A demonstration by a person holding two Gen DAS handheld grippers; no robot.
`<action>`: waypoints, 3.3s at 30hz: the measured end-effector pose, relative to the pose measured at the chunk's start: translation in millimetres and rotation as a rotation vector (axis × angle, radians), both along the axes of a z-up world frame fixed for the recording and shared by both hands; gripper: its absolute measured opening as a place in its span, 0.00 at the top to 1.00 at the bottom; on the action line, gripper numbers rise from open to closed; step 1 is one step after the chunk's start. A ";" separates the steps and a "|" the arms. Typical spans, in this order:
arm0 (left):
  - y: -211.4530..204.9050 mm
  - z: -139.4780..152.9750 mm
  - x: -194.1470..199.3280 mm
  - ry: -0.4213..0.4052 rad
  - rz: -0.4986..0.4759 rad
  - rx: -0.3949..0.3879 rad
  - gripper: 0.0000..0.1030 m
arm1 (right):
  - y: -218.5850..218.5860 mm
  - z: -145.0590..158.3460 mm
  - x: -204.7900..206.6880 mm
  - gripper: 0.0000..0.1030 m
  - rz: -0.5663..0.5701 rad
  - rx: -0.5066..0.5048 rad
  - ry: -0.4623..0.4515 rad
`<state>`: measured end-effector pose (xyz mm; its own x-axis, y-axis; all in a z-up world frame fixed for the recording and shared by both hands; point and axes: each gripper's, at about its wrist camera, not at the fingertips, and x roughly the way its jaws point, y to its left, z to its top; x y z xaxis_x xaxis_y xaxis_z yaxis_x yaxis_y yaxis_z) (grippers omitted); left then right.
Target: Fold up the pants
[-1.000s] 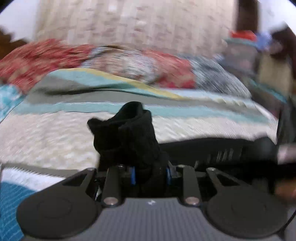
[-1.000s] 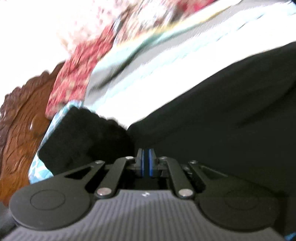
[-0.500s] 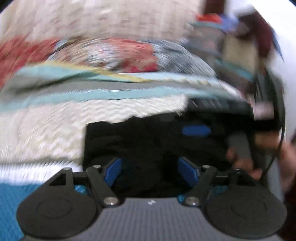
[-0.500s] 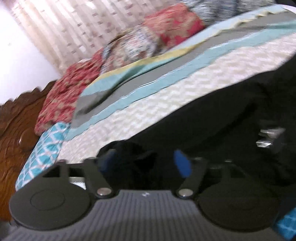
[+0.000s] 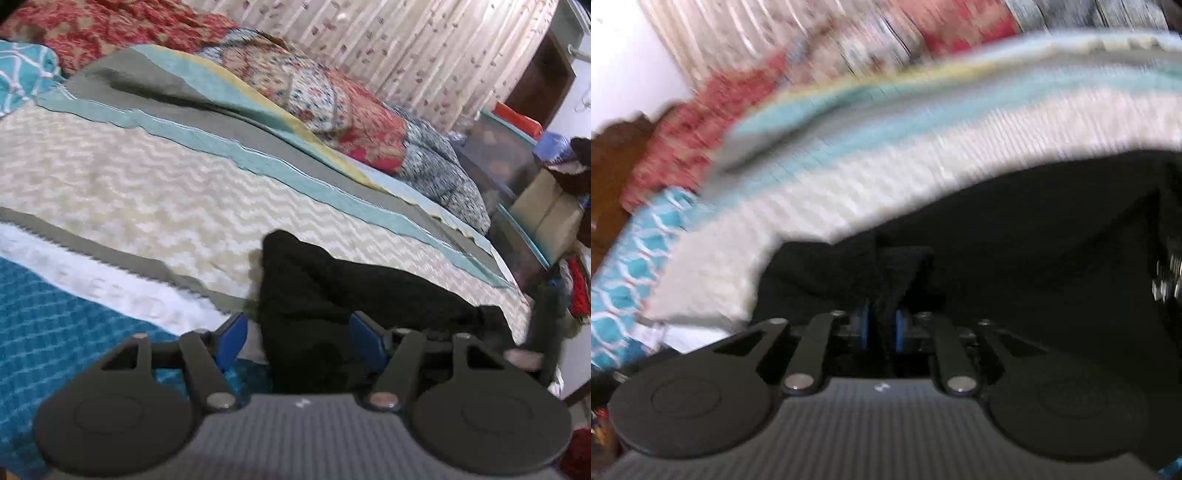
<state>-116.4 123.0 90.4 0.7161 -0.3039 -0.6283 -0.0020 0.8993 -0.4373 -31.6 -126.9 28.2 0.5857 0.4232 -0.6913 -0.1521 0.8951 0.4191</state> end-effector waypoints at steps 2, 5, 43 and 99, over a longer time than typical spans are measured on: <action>-12.1 -3.0 3.0 0.002 -0.031 -0.009 0.47 | -11.0 -6.1 0.0 0.77 -0.017 0.058 0.005; -21.4 -6.3 6.2 0.007 -0.066 -0.006 0.62 | -14.7 5.4 3.1 0.49 -0.050 0.100 0.013; -72.8 16.1 24.0 0.051 -0.221 0.059 0.80 | -142.9 33.9 -61.5 0.67 -0.211 0.191 -0.123; -106.9 -48.8 28.0 0.160 -0.232 0.323 0.93 | -99.2 -22.0 36.4 1.00 -0.072 0.294 0.045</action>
